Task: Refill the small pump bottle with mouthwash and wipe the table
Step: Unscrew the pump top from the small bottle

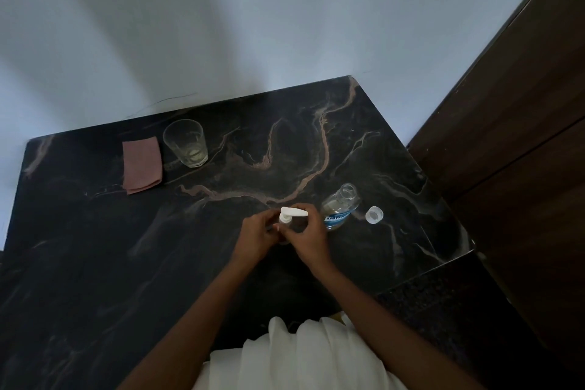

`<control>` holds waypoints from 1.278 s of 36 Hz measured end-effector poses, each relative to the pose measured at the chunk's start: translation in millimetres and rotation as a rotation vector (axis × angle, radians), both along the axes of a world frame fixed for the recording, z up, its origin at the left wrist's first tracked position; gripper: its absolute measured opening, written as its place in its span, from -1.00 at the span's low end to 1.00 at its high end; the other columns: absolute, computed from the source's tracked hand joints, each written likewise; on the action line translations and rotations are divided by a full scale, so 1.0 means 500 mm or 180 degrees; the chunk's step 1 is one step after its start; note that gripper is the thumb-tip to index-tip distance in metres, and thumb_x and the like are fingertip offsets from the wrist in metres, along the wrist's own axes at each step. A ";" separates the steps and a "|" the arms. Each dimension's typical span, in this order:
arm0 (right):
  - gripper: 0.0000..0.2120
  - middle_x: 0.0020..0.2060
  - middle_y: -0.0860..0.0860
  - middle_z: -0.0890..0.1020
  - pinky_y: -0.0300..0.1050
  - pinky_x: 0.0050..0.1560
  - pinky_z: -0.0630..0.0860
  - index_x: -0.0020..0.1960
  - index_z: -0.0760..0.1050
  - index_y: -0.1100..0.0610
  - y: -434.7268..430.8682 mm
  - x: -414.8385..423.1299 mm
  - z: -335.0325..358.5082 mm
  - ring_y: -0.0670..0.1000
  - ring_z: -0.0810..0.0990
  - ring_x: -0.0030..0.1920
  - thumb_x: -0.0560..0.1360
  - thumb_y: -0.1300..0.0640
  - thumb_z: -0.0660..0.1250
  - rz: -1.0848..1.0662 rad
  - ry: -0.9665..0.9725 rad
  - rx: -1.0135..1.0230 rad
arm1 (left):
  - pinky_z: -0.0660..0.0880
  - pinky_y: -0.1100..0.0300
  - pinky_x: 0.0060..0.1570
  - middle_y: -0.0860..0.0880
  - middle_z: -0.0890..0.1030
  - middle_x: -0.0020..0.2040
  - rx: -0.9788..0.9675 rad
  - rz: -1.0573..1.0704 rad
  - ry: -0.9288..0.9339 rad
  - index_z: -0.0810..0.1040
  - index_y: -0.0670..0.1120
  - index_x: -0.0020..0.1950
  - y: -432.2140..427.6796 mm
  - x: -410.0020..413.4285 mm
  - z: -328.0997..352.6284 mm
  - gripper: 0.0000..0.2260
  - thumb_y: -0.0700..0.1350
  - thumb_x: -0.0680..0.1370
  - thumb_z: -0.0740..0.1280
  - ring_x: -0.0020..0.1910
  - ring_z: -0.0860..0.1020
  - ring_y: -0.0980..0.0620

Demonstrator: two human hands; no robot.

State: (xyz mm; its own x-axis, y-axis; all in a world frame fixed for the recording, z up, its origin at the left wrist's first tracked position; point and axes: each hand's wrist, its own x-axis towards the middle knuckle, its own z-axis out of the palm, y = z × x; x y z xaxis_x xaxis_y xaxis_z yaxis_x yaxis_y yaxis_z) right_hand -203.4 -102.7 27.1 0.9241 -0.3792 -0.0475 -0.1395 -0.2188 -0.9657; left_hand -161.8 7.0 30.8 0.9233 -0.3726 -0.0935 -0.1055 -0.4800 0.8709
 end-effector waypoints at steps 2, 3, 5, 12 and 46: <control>-0.58 -0.13 -0.09 0.55 -0.40 -0.07 0.44 -0.10 0.40 -0.15 0.000 0.002 0.001 -0.13 0.53 -0.06 0.27 0.26 0.50 -0.0033 0.0019 -0.0002 | 0.34 0.65 -0.17 -0.08 0.63 0.03 0.0006 0.0017 0.0018 0.53 -0.18 0.18 0.000 0.000 0.000 -0.65 -0.36 0.41 0.33 -0.07 0.53 0.17; -0.60 -0.11 -0.06 0.56 -0.38 -0.07 0.44 -0.09 0.41 -0.14 -0.001 0.003 0.001 -0.11 0.53 -0.06 0.29 0.25 0.50 -0.0022 0.0028 -0.0011 | 0.34 0.65 -0.17 -0.10 0.63 0.05 0.0025 0.0021 0.0024 0.53 -0.19 0.19 0.000 0.001 0.000 -0.66 -0.35 0.42 0.33 -0.06 0.53 0.16; -0.65 -0.10 -0.04 0.56 -0.37 -0.09 0.42 -0.07 0.43 -0.11 -0.002 0.002 0.005 -0.08 0.53 -0.06 0.32 0.22 0.48 0.0040 0.0050 -0.0087 | 0.34 0.65 -0.19 -0.12 0.63 0.05 0.0050 0.0019 0.0023 0.53 -0.19 0.18 0.001 0.001 0.000 -0.66 -0.34 0.42 0.34 -0.08 0.53 0.19; -0.73 -0.11 -0.01 0.60 -0.29 -0.04 0.46 0.01 0.52 0.07 -0.018 0.000 0.041 -0.02 0.56 -0.05 0.34 0.23 0.46 0.0122 -0.0092 -0.0165 | 0.36 0.65 -0.23 0.00 0.61 -0.01 -0.0029 0.0021 0.0184 0.52 -0.16 0.18 0.002 0.002 -0.005 -0.64 -0.26 0.39 0.41 -0.22 0.46 0.46; -0.94 -0.16 -0.01 0.67 -0.24 -0.02 0.54 -0.11 0.60 0.07 -0.225 -0.078 0.165 -0.07 0.62 -0.10 0.41 0.16 0.40 -0.1640 -0.0237 0.1364 | 0.35 0.30 0.12 -0.12 0.55 0.20 0.0323 -0.0058 0.0341 0.46 -0.13 0.25 0.000 -0.005 0.031 -0.54 -0.27 0.37 0.43 0.19 0.49 0.05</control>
